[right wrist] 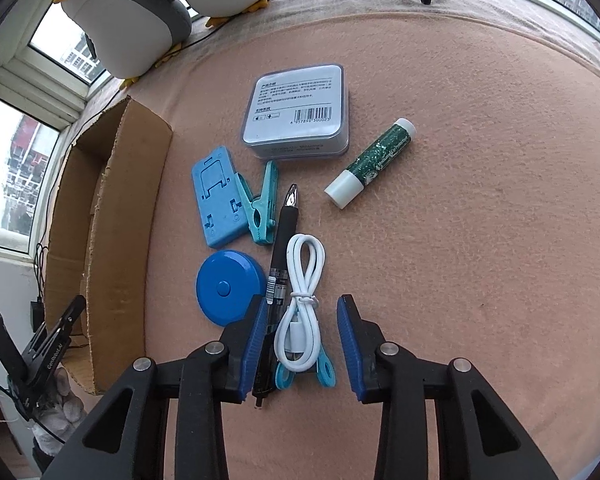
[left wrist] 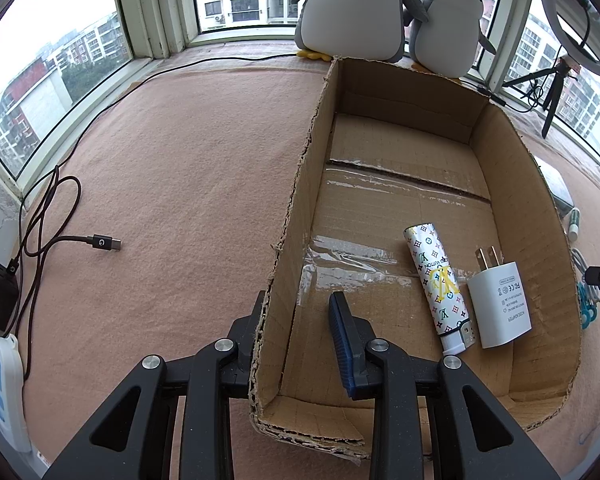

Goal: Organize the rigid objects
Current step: 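Move the right gripper to the white USB cable and grasp it, then carry the cable into the box and open the right gripper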

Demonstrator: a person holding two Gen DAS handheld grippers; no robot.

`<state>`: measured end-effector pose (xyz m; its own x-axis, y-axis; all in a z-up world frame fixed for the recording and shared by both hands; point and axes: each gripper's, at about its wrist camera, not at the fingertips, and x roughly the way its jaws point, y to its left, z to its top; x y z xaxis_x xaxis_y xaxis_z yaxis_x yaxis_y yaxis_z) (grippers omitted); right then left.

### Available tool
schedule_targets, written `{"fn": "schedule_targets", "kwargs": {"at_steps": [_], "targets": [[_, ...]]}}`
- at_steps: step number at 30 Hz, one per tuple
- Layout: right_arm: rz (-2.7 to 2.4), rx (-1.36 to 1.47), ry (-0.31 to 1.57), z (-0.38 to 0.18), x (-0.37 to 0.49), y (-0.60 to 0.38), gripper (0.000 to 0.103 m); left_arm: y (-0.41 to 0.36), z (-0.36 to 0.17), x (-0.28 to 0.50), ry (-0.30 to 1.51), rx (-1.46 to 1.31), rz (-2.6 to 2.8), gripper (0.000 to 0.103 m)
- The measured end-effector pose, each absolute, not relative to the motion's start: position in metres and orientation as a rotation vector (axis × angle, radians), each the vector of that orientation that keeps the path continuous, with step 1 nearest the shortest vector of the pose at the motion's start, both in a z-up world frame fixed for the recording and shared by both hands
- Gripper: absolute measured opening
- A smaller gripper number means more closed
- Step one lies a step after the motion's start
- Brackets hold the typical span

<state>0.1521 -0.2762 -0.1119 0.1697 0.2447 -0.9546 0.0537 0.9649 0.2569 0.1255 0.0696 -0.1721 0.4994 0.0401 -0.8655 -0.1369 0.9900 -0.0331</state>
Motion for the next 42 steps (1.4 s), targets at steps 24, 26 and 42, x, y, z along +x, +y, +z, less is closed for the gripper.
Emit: {"fn": "schedule_targets", "kwargs": {"at_steps": [24,26,42], "targets": [[0.150,0.281,1.302,-0.073,0.133,-0.281,0.018,0.069,-0.172,0.125,1.042,-0.102,0.107,0.031],[0.163,0.283,1.275,-0.062,0.131,-0.276,0.018,0.069,-0.172,0.125,1.042,-0.102,0.108,0.031],[0.344,0.196,1.153,-0.017,0.131,-0.171,0.018,0.072,-0.172,0.126,1.042,-0.101,0.101,0.031]]}}
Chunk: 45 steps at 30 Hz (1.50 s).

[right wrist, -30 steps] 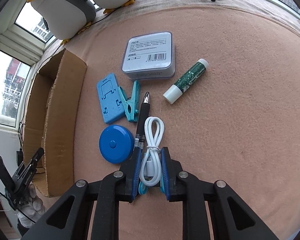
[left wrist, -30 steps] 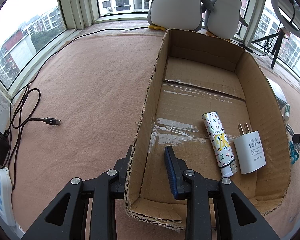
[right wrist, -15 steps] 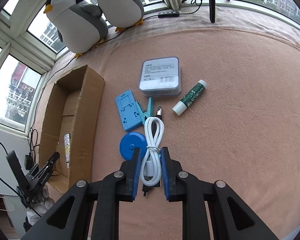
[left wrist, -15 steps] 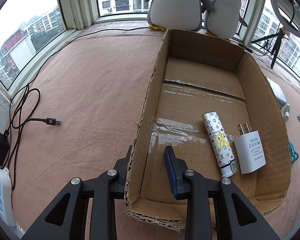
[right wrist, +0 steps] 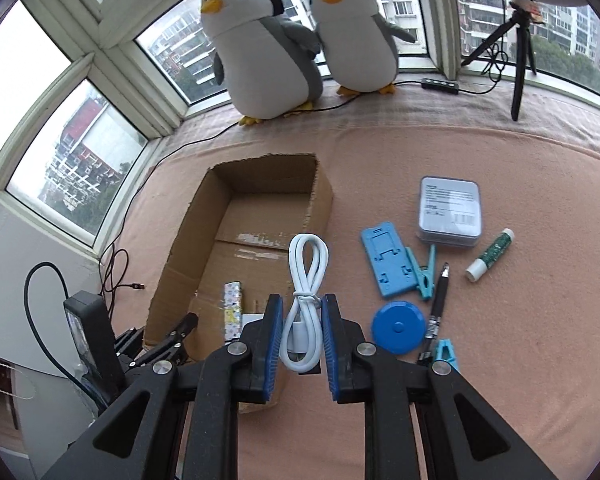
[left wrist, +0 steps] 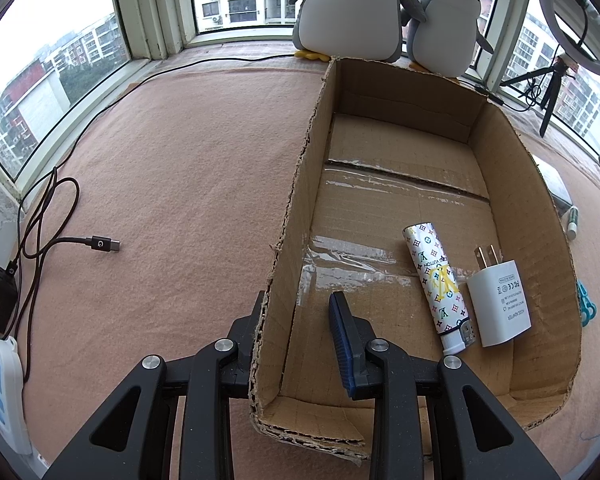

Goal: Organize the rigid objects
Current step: 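Carry the cable into the box and open the right gripper, then move the right gripper to the blue clothespin clip and grasp it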

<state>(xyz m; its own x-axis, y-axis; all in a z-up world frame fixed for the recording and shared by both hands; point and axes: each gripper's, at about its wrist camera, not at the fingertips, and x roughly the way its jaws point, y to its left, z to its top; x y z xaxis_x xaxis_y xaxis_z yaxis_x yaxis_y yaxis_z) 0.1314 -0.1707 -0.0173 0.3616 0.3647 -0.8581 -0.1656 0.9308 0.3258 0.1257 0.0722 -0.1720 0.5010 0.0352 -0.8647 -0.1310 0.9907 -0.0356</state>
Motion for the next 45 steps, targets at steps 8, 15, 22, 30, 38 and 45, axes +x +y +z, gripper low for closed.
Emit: {"fn": "schedule_targets", "kwargs": {"at_steps": [8,15,22,30,38,45], "targets": [[0.397,0.131,1.176,-0.031,0.135,-0.123,0.018,0.072,-0.172,0.125,1.041,-0.102,0.098,0.031],[0.379,0.088,1.189,-0.048,0.150,-0.101,0.018,0.073,-0.172,0.125,1.041,-0.102,0.097,0.031],[0.345,0.045,1.200,-0.064,0.166,-0.091,0.018,0.072,-0.172,0.125,1.040,-0.101,0.096,0.031],[0.329,0.007,1.202,-0.072,0.175,-0.085,0.018,0.071,-0.172,0.125,1.040,-0.101,0.096,0.031],[0.314,-0.023,1.193,-0.074,0.176,-0.081,0.031,0.071,-0.172,0.125,1.039,-0.101,0.096,0.031],[0.316,-0.006,1.184,-0.067,0.174,-0.088,0.031,0.069,-0.173,0.126,1.040,-0.100,0.096,0.031]]}}
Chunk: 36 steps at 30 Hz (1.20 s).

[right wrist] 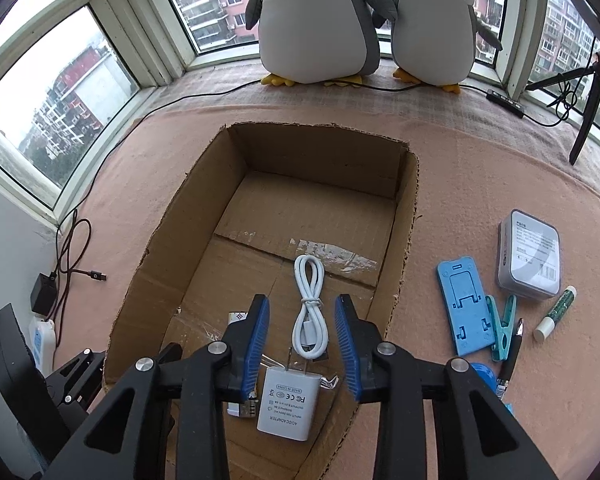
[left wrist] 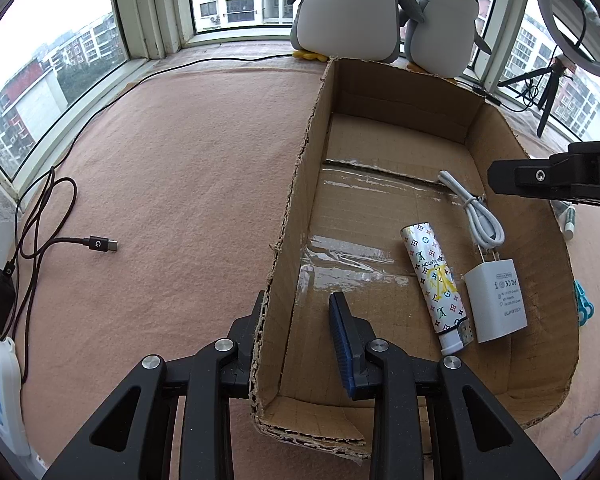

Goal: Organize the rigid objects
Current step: 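Move the right gripper to the blue clothespin clip and grasp it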

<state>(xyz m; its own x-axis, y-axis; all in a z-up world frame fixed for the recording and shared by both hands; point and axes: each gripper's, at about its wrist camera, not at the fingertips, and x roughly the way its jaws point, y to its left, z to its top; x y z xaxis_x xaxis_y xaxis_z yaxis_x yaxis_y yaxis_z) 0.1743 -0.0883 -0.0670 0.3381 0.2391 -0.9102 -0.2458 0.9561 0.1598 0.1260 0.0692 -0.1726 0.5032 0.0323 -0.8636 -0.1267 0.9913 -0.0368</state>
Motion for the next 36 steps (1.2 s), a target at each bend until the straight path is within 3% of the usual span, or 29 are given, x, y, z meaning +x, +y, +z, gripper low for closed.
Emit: {"fn": "schedule_targets", "kwargs": {"at_steps": [20,33,36], "targets": [[0.252,0.088,1.133,-0.020,0.137,-0.200,0.031,0.067,-0.173,0.127,1.038,-0.098,0.097,0.031],[0.190,0.098,1.239,-0.054,0.108,-0.266,0.031,0.067,-0.173,0.127,1.037,-0.098,0.101,0.031],[0.199,0.123,1.268,-0.065,0.105,-0.270,0.037,0.068,-0.173,0.126,1.036,-0.097,0.102,0.031]]}}
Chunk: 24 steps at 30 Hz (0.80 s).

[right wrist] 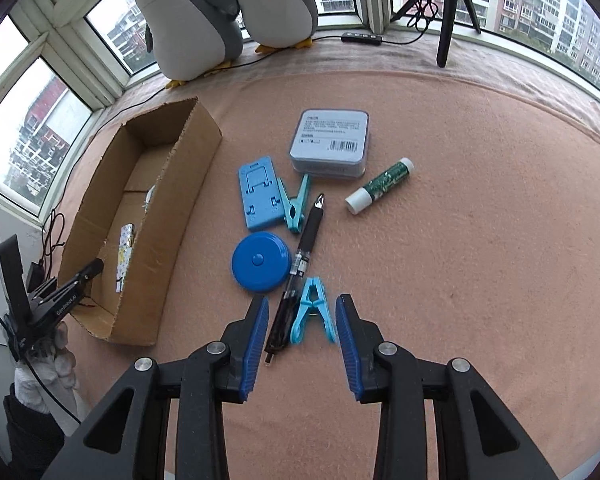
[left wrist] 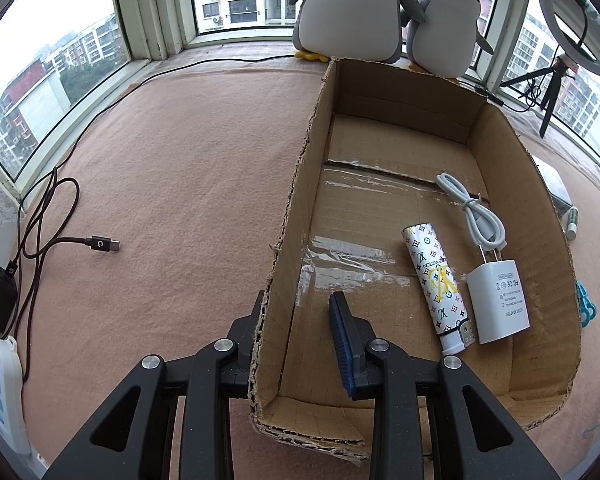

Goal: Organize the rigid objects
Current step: 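Move the right gripper to the blue clothespin clip and grasp it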

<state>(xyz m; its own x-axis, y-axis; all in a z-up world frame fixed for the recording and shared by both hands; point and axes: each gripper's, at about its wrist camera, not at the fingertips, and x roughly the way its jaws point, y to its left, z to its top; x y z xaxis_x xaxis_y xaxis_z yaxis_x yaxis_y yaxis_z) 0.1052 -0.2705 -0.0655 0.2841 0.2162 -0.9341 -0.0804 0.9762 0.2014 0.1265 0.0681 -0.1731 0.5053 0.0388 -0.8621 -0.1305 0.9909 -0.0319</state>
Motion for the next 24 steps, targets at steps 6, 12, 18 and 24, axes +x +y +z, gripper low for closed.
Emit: {"fn": "schedule_targets", "kwargs": {"at_steps": [6,12,18,24], "targets": [[0.211,0.133,1.305,-0.085,0.102,-0.271,0.044,0.069,-0.173,0.126,1.036,-0.097,0.102,0.031],[0.219,0.111,1.327,-0.097,0.099,-0.266,0.044,0.069,-0.173,0.126,1.036,-0.097,0.102,0.031],[0.208,0.072,1.329,-0.103,0.102,-0.263,0.044,0.069,-0.173,0.126,1.036,-0.097,0.102,0.031],[0.196,0.030,1.337,-0.109,0.107,-0.256,0.043,0.069,-0.173,0.126,1.036,-0.097,0.102,0.031]]}}
